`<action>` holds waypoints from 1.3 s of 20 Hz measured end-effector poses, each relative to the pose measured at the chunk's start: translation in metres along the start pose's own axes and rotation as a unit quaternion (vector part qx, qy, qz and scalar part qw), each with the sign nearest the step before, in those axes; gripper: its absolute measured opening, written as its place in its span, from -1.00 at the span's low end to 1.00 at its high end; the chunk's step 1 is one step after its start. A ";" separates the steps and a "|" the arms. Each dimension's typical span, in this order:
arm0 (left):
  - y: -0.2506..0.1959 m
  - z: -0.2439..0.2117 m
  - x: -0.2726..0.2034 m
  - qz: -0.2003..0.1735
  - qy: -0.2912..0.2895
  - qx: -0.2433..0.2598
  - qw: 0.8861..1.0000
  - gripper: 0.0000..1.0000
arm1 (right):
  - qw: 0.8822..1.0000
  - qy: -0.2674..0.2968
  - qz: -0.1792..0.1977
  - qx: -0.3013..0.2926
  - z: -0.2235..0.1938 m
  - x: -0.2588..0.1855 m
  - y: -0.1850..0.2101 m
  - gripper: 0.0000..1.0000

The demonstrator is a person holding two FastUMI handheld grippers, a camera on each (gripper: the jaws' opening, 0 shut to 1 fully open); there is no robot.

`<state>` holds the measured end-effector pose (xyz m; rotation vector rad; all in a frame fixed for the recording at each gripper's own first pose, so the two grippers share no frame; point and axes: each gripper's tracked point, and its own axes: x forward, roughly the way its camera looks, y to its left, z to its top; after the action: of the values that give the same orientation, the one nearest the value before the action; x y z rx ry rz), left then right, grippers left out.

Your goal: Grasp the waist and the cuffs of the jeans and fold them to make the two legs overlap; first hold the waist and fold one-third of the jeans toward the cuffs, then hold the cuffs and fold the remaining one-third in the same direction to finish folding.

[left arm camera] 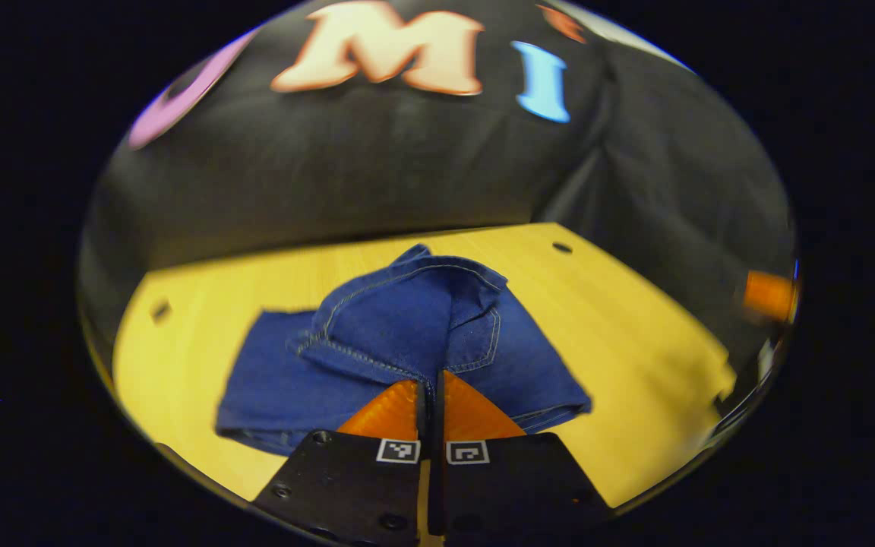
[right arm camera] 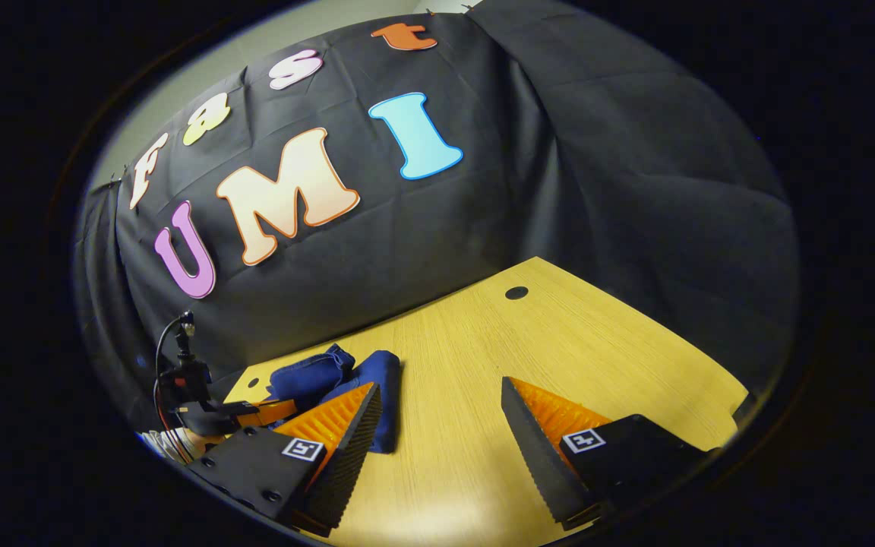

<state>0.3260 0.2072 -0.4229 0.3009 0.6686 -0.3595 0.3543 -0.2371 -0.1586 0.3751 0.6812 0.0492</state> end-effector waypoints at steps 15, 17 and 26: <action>-0.120 0.035 -0.055 -0.030 -0.046 0.051 0.997 0.58 | 0.996 0.033 0.083 -0.002 0.000 -0.019 -0.030 0.95; -0.102 0.048 -0.081 -0.001 -0.062 0.004 0.998 0.58 | 0.996 0.014 0.085 -0.005 0.013 -0.027 -0.025 0.95; 0.011 0.091 -0.225 0.108 -0.174 -0.142 0.968 0.72 | 0.974 -0.178 0.089 -0.109 0.079 -0.113 0.089 0.95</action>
<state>0.2166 0.2327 -0.2078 0.0328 0.3289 -0.1000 0.3230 -0.1984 -0.0022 0.2238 0.2808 0.2208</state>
